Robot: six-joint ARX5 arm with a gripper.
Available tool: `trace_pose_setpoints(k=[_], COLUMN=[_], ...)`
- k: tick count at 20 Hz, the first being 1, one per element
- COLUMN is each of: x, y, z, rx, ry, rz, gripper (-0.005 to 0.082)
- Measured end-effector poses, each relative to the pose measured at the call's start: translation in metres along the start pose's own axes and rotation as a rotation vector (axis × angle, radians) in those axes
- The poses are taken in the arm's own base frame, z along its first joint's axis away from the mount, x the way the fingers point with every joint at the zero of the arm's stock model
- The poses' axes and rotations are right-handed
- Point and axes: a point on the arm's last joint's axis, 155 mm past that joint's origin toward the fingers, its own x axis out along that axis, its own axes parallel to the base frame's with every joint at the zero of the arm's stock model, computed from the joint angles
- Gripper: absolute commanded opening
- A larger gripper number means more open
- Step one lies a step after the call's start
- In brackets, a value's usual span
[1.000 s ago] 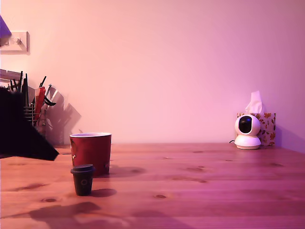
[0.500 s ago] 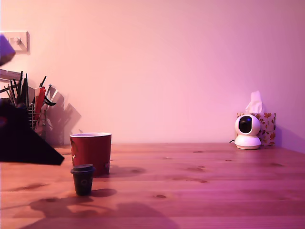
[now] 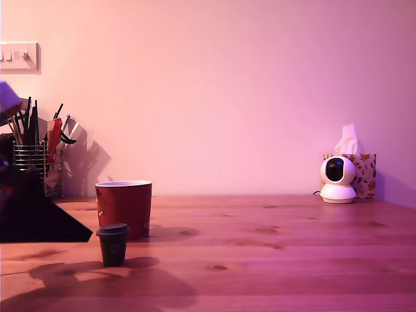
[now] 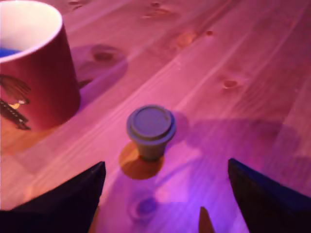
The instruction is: Pick up the coffee capsules on the table and drop them inside the coffee cup
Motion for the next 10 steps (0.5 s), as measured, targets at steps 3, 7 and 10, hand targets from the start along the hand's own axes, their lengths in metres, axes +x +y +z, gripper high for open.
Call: trace_pose_setpoints(k=[3,7,10], x=[0.006,0.013,0.018], y=[-0.001,-0.002,-0.001], z=[-0.006,-0.017,-0.023], rx=[-0.007,-0.025,-0.036], ry=[-0.001,0.015,0.028], rz=[-0.022,-0.046,-0.053], gripper=[0.0729,0.0729,0.0729])
